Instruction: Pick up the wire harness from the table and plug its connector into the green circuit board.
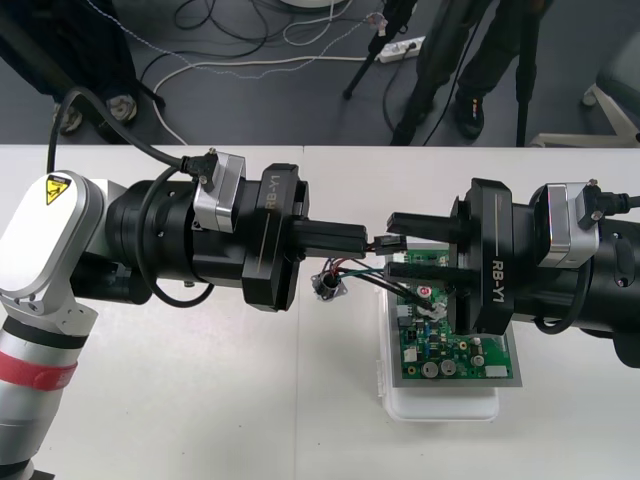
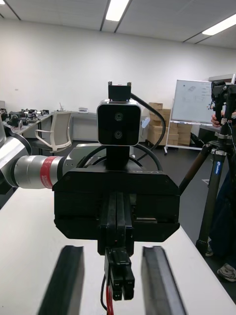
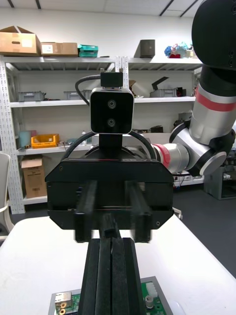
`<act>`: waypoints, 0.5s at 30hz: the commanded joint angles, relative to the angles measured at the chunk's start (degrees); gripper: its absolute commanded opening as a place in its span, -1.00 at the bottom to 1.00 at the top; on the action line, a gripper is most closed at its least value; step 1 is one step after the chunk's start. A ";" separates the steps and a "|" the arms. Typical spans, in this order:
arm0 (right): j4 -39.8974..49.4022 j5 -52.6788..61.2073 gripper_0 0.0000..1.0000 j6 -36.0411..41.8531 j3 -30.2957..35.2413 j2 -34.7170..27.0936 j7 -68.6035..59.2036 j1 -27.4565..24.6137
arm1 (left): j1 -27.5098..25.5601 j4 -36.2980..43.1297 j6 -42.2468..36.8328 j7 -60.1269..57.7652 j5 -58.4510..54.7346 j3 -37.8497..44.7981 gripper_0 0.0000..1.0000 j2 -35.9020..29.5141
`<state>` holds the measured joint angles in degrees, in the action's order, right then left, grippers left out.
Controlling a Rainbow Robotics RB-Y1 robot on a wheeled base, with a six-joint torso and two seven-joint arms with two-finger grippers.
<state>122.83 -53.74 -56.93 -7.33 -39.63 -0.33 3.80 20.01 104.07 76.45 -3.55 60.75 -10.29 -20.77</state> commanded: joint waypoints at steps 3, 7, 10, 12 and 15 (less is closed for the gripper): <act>1.71 1.01 0.82 0.33 1.35 0.52 1.12 -0.28 | 2.14 0.60 -3.06 -0.58 -0.99 -0.87 -1.00 -1.81; 1.45 0.92 1.00 0.33 1.35 0.52 1.03 -0.28 | 2.32 0.60 -3.06 -0.49 -0.99 -0.87 -1.00 -1.99; 1.45 0.92 1.00 0.33 1.35 0.52 0.95 -0.28 | 2.32 0.60 -3.06 -0.49 -1.16 -0.87 -1.00 -2.25; 1.45 0.92 1.00 0.33 1.35 0.52 0.86 -0.28 | 2.23 0.60 -3.06 -0.41 -1.34 -0.87 -1.00 -2.43; 1.45 0.92 1.00 0.33 1.35 0.52 0.77 -0.28 | 2.05 0.60 -3.06 -0.32 -1.43 -0.69 -1.00 -2.96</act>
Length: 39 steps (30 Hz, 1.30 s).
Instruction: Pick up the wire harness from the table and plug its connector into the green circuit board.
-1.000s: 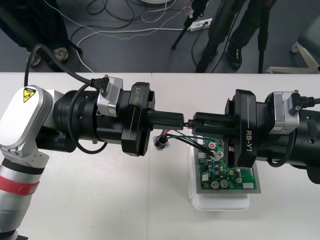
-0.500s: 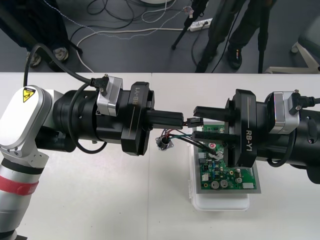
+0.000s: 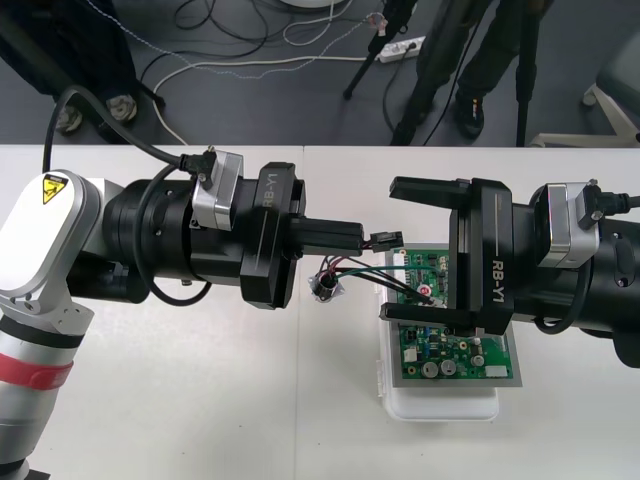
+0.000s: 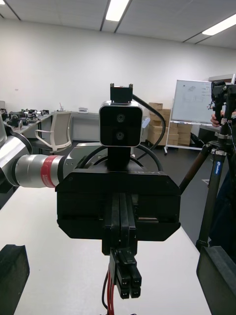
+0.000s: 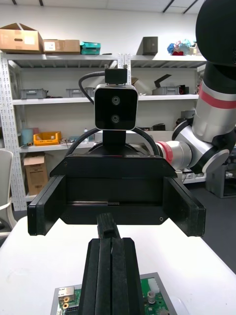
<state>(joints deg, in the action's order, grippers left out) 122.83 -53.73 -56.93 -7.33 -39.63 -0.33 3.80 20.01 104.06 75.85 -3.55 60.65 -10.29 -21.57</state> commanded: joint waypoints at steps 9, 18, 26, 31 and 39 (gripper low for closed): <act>1.36 0.90 1.00 0.33 1.35 -0.10 0.42 -0.46 | 0.11 -1.14 -1.76 -0.05 -3.17 -0.43 -1.00 -3.92; 0.04 1.61 1.00 -0.11 1.53 -3.70 -0.11 -2.13 | 0.03 -8.70 7.03 1.35 -5.02 3.35 -1.00 -4.01; -4.00 1.34 1.00 -7.23 4.43 -7.39 -0.37 -3.36 | -0.06 -14.42 13.98 2.23 -5.02 7.39 -1.00 -5.59; -5.94 -2.26 1.00 -12.24 6.71 -8.71 -0.81 -3.44 | 0.03 -17.93 14.15 2.85 -5.02 9.59 -1.00 -6.91; -6.02 -11.75 1.00 -16.72 11.02 -11.35 -2.57 -5.55 | -0.24 -22.59 14.15 4.69 -3.79 10.64 -1.00 -9.37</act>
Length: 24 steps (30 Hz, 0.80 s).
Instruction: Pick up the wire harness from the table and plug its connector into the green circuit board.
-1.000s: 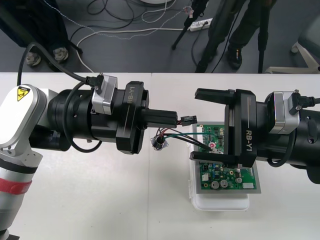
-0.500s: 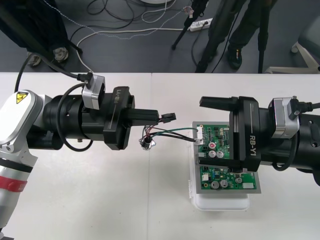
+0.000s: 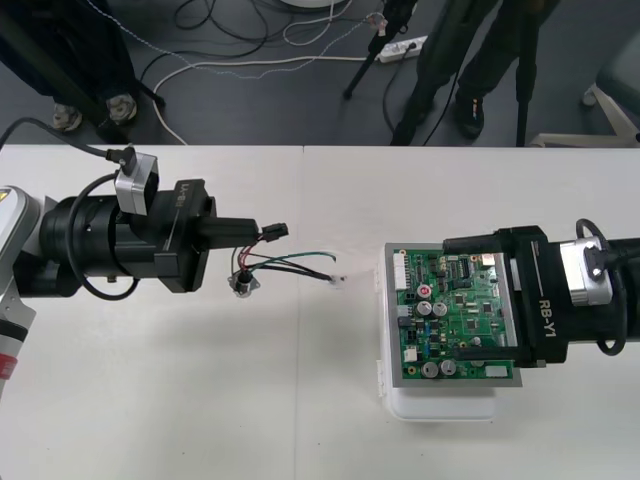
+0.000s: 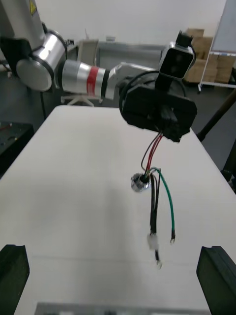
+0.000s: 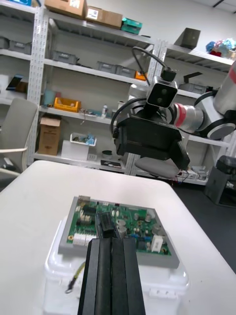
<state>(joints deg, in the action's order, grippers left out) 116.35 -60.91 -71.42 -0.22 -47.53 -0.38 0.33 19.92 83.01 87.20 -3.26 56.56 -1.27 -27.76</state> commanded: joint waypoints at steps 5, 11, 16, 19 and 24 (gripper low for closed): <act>0.46 -14.77 1.00 -9.00 7.43 -4.15 -7.80 -2.44 | -0.15 -4.79 2.80 8.36 2.59 1.53 -1.00 -3.44; 0.46 -24.35 1.00 -18.58 11.91 -4.15 -12.72 -2.53 | -0.15 -5.67 2.80 10.38 5.49 0.65 -1.00 -3.44; 0.37 -29.27 1.00 -18.58 14.28 -4.15 -15.44 -2.44 | -0.06 -5.67 2.80 11.34 8.13 -0.05 -1.00 -3.44; 0.46 -32.26 1.00 -18.58 15.25 -4.15 -17.46 -2.44 | -0.06 -5.75 2.80 11.87 8.48 -0.93 -1.00 -3.44; 0.46 -37.27 1.00 -18.58 15.25 -4.15 -18.69 -2.53 | 0.12 -7.86 2.80 14.51 8.57 -2.69 -1.00 -3.18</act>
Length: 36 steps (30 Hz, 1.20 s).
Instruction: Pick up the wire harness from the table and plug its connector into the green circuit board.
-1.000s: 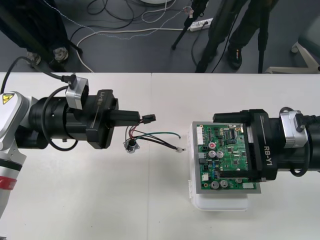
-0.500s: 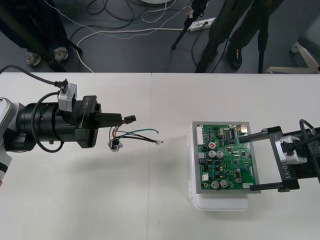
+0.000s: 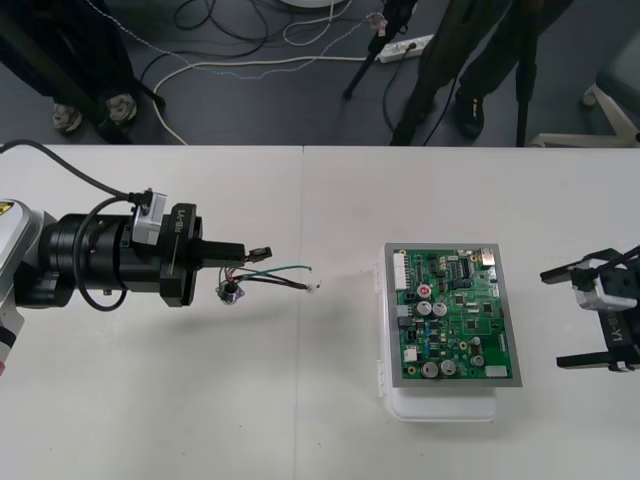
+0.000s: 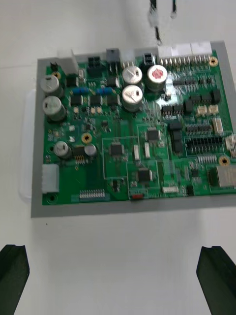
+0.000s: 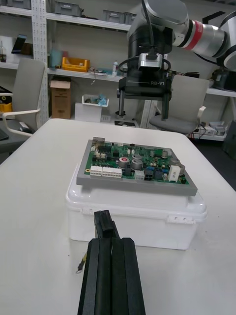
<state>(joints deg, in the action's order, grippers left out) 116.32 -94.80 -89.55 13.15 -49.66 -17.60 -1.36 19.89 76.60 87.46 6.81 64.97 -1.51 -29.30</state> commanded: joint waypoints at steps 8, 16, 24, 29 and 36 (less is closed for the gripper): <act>0.58 -10.15 1.00 -0.45 0.92 -1.14 -3.67 -0.75 | 2.35 -8.13 2.54 11.56 0.24 -5.61 -1.00 0.47; 0.58 -18.41 1.00 -0.45 -2.42 0.71 -5.51 0.92 | 5.60 -14.90 2.54 18.07 0.24 -8.78 -1.00 3.73; 0.58 -22.54 1.00 -0.45 -5.06 4.14 -6.66 2.32 | 8.23 -17.09 2.54 19.21 0.24 -12.47 -1.00 5.66; 0.58 -23.33 1.00 -0.45 -6.12 6.60 -6.66 2.94 | 9.64 -17.09 2.54 18.60 -0.81 -15.19 -1.00 6.28; 0.58 -24.74 1.00 -0.45 -8.23 7.56 -6.74 3.73 | 11.13 -17.09 2.54 17.54 -3.36 -19.32 -1.00 5.75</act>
<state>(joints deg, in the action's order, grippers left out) 116.32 -118.78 -89.59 6.28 -42.85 -21.60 0.71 28.12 59.07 87.46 24.06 62.88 -18.89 -24.17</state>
